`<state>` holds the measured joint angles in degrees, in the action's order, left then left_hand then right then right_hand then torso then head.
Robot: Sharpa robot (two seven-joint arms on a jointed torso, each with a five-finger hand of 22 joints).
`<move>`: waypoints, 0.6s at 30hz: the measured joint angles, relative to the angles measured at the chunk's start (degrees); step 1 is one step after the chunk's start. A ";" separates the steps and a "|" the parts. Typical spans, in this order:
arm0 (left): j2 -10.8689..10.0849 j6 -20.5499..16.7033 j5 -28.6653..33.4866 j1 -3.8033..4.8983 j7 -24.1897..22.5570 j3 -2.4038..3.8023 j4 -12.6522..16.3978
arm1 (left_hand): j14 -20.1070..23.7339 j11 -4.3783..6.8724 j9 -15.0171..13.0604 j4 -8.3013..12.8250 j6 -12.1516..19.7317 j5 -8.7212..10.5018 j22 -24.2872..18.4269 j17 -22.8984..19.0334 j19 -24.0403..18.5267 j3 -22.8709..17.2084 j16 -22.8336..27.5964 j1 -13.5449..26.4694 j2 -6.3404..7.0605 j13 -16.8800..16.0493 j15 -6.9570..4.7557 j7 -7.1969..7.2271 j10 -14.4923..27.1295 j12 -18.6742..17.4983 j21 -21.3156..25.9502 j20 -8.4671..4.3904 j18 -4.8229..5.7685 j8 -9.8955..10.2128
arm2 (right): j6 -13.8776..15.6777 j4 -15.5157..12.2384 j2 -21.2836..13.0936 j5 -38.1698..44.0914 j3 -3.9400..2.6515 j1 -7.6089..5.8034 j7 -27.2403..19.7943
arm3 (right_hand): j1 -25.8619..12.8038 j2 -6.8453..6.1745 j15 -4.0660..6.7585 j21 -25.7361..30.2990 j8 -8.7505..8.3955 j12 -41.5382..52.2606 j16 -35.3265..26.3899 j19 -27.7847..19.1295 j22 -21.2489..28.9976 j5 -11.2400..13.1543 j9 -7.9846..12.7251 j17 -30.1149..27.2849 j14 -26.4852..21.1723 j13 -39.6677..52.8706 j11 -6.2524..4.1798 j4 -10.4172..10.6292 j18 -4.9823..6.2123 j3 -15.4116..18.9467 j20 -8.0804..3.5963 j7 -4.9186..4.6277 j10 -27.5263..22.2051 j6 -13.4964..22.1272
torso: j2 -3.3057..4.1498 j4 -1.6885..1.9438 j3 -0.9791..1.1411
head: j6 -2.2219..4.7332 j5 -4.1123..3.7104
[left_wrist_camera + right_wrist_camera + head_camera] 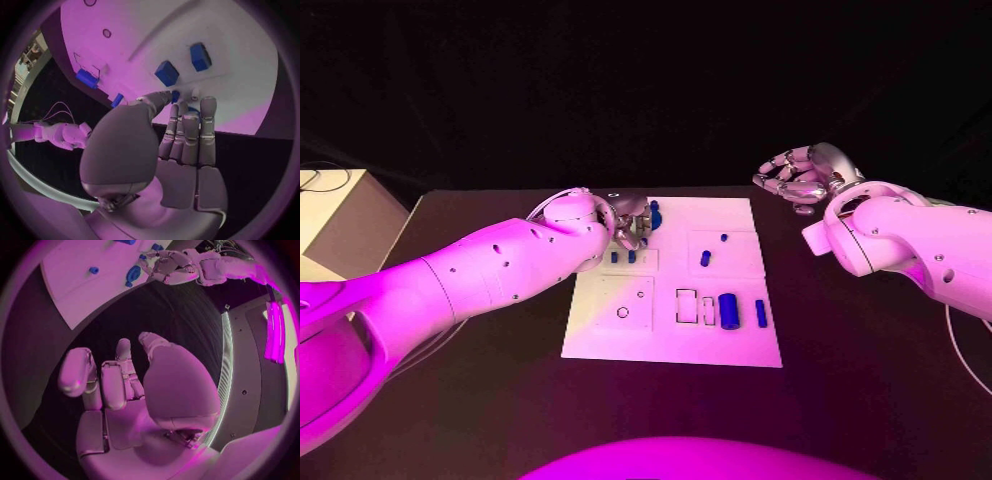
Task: Assemble the parts on the task board
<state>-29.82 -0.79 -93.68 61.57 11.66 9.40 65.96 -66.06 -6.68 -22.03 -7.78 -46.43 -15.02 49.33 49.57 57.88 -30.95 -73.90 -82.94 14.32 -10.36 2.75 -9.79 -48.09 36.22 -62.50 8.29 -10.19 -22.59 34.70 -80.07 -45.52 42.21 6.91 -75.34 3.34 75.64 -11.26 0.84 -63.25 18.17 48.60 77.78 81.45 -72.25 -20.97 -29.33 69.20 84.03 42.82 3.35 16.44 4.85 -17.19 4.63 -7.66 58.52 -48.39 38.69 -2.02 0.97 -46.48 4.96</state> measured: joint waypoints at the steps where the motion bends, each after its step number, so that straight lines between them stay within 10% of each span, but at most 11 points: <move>1: 0.03 0.08 0.03 0.00 0.00 -0.02 -0.04 | -0.14 -0.06 0.06 0.07 -0.12 0.00 0.17 0.22 0.20 -0.17 -0.24 0.00 0.00 0.06 -0.08 0.05 -0.29 0.00 -0.23 0.01 0.00 0.00 | 0.00 0.00 0.01 0.01 0.00 0.00 0.00 | 0.00 0.00 0.00 0.00 0.00 0.00 0.00 0.00 0.00 0.00 0.00 0.00 0.00 0.00 0.00 0.00 0.00 0.00 0.00 0.00 0.00 0.00 | 0.00 0.00 0.00 | -0.01 0.00; 18: 0.89 0.50 0.42 0.13 -0.16 -0.58 -1.42 | -0.80 -0.19 0.95 0.43 -1.00 0.21 1.40 0.28 0.38 -1.32 -1.94 -0.22 -0.22 1.29 0.02 -0.03 -1.22 -2.03 -1.25 0.02 0.00 0.87 | 0.00 -0.06 0.01 0.08 0.00 0.00 0.00 | 0.00 0.00 0.00 0.00 0.00 0.00 0.00 0.00 0.01 0.00 0.01 -0.01 0.00 0.00 0.09 0.00 0.00 0.00 0.00 -0.13 0.10 -0.14 | 0.03 -0.01 -0.02 | -0.04 -0.08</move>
<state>-28.93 -0.29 -93.26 61.71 11.50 8.82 64.54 -66.86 -6.87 -21.09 -7.35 -47.43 -14.80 50.73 49.84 58.26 -32.27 -75.84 -83.16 14.10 -9.07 2.77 -9.82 -49.30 34.19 -63.74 8.31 -10.19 -21.73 34.71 -80.12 -45.50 42.30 6.91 -75.34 3.34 75.64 -11.25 0.84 -63.25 18.17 48.60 77.78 81.45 -72.24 -20.97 -29.32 69.19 84.03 42.83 3.44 16.45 4.85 -17.19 4.63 -7.79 58.61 -48.52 38.72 -2.03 0.94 -46.52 4.88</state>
